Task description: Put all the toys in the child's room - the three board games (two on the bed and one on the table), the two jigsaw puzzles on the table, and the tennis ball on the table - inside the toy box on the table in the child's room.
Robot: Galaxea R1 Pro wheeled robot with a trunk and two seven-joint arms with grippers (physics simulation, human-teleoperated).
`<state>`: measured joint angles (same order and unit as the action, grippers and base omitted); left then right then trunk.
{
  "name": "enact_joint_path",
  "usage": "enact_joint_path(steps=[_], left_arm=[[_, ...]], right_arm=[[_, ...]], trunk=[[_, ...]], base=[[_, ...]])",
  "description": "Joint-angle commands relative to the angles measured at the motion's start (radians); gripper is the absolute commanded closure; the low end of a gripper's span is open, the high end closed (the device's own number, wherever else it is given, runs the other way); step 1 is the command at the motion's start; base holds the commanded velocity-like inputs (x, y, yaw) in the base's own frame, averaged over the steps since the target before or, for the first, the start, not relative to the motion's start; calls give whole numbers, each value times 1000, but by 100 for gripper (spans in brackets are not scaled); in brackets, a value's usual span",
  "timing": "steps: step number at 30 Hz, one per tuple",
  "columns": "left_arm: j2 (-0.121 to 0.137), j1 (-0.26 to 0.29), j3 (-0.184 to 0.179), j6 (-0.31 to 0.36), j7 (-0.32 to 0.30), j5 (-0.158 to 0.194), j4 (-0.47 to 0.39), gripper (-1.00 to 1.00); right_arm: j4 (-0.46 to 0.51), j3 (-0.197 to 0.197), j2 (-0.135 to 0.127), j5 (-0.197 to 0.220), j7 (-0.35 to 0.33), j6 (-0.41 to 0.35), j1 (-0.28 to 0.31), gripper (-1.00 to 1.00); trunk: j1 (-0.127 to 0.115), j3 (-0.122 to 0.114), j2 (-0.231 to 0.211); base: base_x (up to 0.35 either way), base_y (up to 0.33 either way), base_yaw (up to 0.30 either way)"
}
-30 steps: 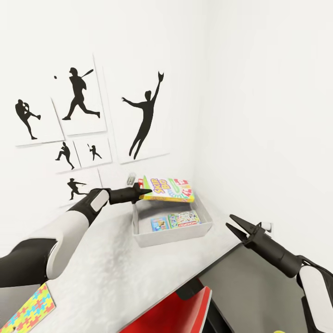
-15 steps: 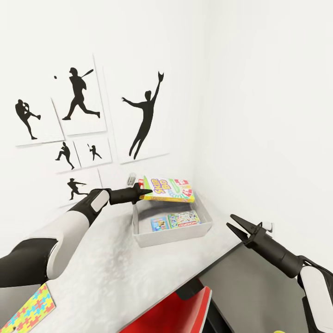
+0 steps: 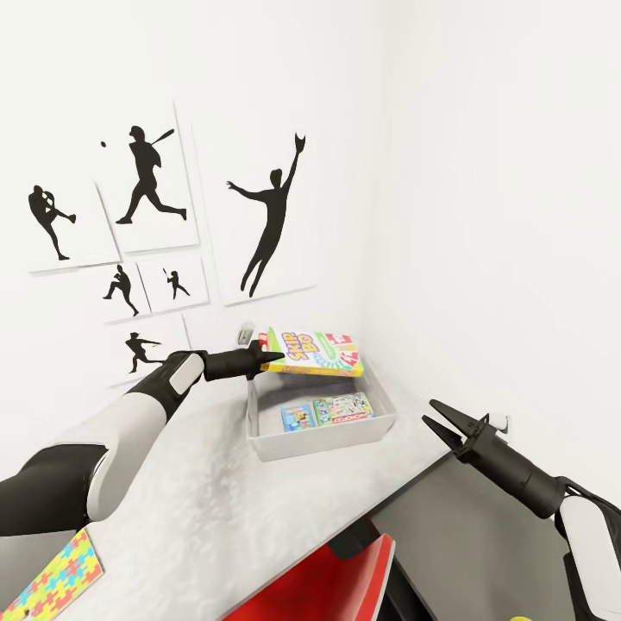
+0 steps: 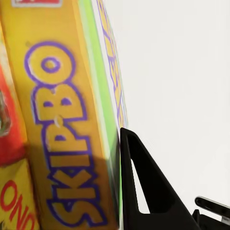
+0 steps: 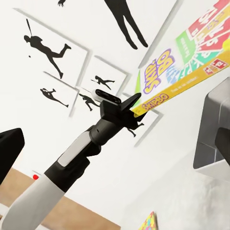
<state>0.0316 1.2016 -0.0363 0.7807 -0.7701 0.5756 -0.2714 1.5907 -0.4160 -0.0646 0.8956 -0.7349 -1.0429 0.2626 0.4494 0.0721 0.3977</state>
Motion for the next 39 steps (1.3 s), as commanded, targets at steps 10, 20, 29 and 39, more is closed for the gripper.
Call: enact_joint_path(steps=[10, 20, 29, 39], left_arm=[[1, 1, -3, 5, -13, 6, -1, 100], [2, 0, -8, 11, -16, 4, 1, 100], [3, 0, -6, 49, -17, 6, 3, 100], [4, -2, -7, 111, -7, 6, 4, 100]], right_arm=[[0, -2, 0, -5, -6, -4, 1, -100], [0, -3, -1, -6, -6, -4, 1, -100], [0, -4, 0, -5, -6, -4, 1, -100], [0, -5, -1, -5, -6, -4, 1, -100]], trunk=[[1, 2, 2], [1, 2, 2], [1, 2, 2], [1, 2, 2]], base=[[0, 0, 0], [0, 0, 0], [0, 0, 0], [0, 0, 0]])
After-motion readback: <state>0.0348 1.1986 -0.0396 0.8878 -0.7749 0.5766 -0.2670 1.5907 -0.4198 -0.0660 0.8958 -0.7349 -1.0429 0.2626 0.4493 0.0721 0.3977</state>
